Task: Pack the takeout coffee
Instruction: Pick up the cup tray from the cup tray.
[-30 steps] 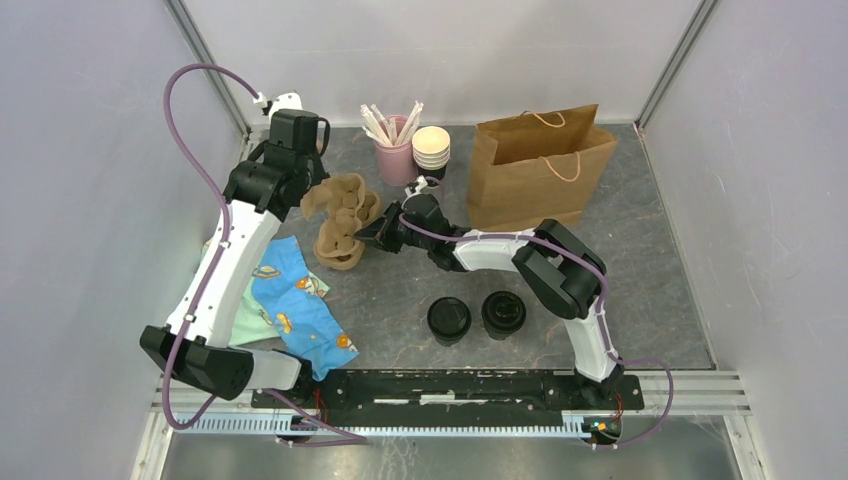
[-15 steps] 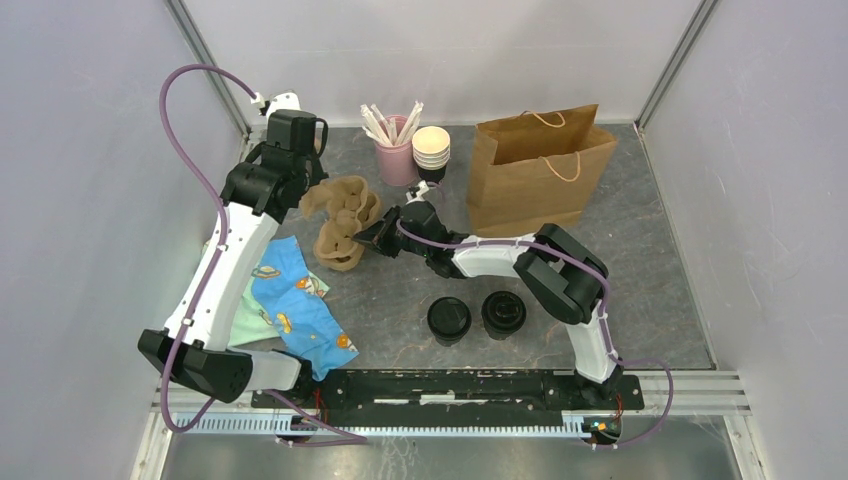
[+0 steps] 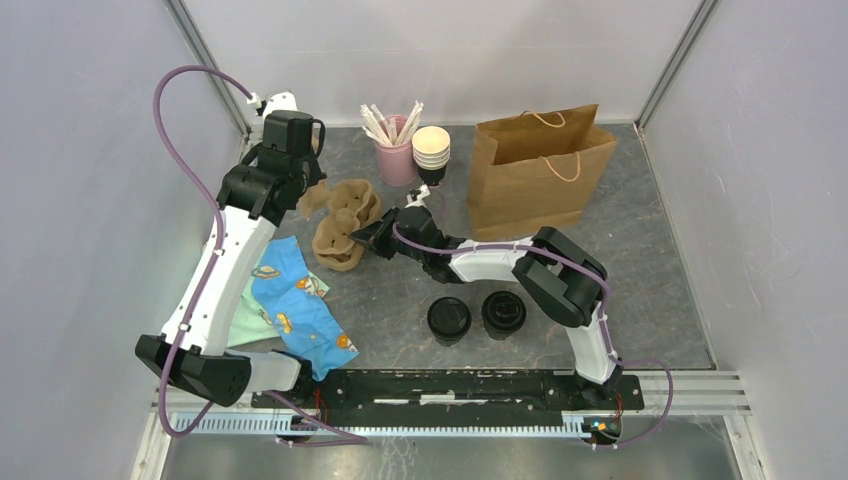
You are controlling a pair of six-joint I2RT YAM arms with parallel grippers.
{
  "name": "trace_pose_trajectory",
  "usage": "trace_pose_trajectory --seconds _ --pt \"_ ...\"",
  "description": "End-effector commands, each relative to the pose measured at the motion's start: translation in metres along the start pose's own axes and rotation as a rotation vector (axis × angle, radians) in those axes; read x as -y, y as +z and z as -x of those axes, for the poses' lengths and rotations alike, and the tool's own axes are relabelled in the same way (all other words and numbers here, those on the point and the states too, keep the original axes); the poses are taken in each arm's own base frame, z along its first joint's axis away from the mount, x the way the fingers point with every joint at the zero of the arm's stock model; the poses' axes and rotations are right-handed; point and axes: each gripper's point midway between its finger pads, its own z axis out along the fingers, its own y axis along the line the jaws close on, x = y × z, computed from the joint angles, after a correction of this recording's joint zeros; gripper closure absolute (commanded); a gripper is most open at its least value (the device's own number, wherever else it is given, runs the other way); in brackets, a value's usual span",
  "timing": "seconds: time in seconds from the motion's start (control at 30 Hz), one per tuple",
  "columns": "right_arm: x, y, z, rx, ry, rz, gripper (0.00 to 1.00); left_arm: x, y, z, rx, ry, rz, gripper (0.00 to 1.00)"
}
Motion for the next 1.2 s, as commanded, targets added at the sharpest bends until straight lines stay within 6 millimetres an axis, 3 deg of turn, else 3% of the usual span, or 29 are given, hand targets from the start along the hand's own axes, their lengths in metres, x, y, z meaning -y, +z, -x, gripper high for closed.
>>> trace_pose_trajectory --seconds 0.0,0.17,0.27,0.4,0.67,0.83,1.03,1.17 --pt "-0.032 -0.008 0.001 0.057 0.059 0.052 0.88 -0.004 -0.012 0.018 0.062 -0.031 -0.009 0.98" --pt "-0.014 0.001 -0.004 0.065 0.055 0.002 0.84 -0.004 -0.014 0.019 0.065 -0.032 -0.01 0.98" --pt "-0.008 -0.003 -0.005 0.061 0.041 -0.003 0.69 -0.006 -0.016 0.019 0.069 -0.032 -0.008 0.98" --pt "0.001 -0.008 -0.005 0.008 -0.121 -0.098 0.57 -0.008 -0.017 0.018 0.067 -0.034 -0.007 0.98" --pt "0.031 -0.012 0.013 -0.093 -0.427 -0.234 0.47 -0.005 -0.016 0.011 0.051 -0.045 -0.021 0.98" --pt "0.032 0.008 0.005 -0.16 -0.481 -0.195 0.33 -0.004 -0.018 0.012 0.051 -0.047 -0.03 0.98" --pt "0.036 0.034 0.01 -0.142 -0.538 -0.209 0.37 -0.005 -0.023 0.012 0.041 -0.045 -0.037 0.98" --pt "0.052 0.046 0.026 -0.09 -0.607 -0.277 0.57 -0.004 -0.031 0.013 0.036 -0.048 -0.06 0.98"
